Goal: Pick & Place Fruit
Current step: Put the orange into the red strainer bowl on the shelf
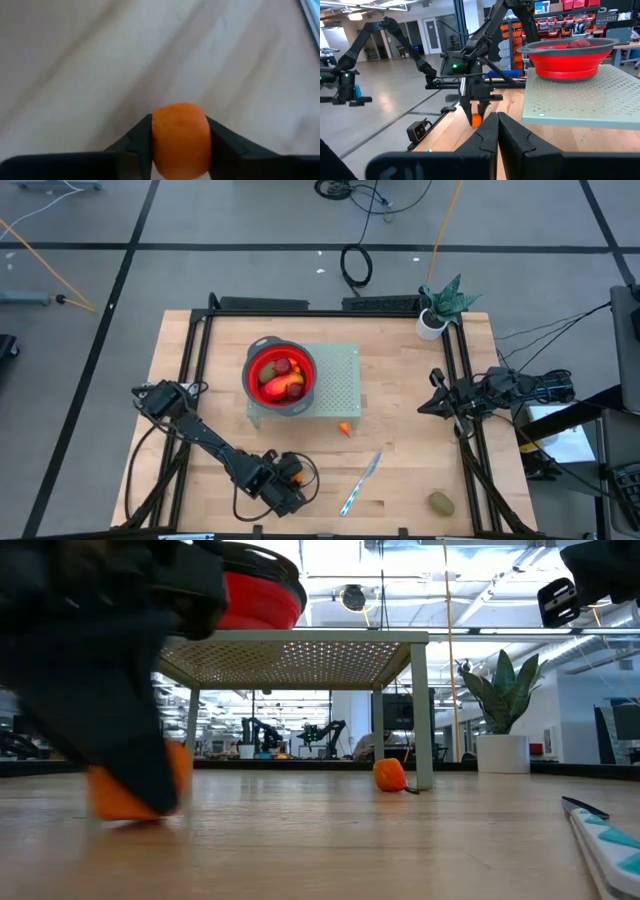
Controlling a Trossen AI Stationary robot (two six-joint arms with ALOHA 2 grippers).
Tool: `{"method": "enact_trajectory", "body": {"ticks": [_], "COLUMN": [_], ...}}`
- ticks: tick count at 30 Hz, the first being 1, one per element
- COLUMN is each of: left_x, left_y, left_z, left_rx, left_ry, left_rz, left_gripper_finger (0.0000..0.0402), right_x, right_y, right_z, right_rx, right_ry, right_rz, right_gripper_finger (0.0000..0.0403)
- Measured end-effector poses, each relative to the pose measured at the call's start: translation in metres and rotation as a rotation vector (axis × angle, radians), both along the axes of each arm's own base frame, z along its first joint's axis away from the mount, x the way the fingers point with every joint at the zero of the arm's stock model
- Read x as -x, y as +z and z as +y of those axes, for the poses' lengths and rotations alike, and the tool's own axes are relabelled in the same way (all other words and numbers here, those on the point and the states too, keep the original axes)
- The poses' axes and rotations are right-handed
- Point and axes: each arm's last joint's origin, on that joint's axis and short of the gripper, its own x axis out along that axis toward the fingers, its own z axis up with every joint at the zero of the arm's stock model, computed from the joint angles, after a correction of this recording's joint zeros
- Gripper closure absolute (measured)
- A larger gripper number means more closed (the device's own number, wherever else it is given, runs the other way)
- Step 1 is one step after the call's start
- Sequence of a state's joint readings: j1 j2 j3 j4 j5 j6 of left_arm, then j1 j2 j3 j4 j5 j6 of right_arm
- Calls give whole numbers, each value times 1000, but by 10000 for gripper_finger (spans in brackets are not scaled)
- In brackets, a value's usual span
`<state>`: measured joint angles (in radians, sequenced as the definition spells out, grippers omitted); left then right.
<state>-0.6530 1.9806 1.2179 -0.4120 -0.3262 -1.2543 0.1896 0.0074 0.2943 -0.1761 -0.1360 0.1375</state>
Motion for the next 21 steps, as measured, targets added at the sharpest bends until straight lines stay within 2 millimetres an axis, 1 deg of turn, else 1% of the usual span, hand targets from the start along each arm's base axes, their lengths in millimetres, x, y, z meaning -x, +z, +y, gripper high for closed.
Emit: {"method": "enact_trajectory", "body": {"ticks": [3, 5, 7, 9, 12, 14, 17, 21], "left_x": [4, 7, 10, 15, 20, 26, 33, 43], "left_y": [16, 32, 48, 66, 97, 116, 140, 162], "left_z": [-1, -3, -4, -8, -14, -19, -25, -34], "left_rx": [62, 97, 118, 133, 122, 80, -3, -124], "left_ry": [-2, -1, 0, -11, -35, -55, -79, -90], "left_rz": [-13, -57, -113, -197, -390, -516, -682, -841], "left_gripper_finger": [302, 315, 316, 308, 287, 281, 283, 299], "right_x": [0, 0, 0, 0, 0, 0, 0, 0], "right_y": [0, 0, 0, 0, 0, 1, 1, 2], "right_z": [0, 0, 0, 0, 0, 0, 0, 0], "right_rx": [0, 0, -2, -7, -7, -8, -9, -11], "right_ry": [0, 0, 0, 0, 0, 0, 0, 1], "right_rz": [0, 0, -1, 2, 1, -5, -8, -17], "right_gripper_finger": [399, 399, 399, 399, 399, 399, 399, 399]}}
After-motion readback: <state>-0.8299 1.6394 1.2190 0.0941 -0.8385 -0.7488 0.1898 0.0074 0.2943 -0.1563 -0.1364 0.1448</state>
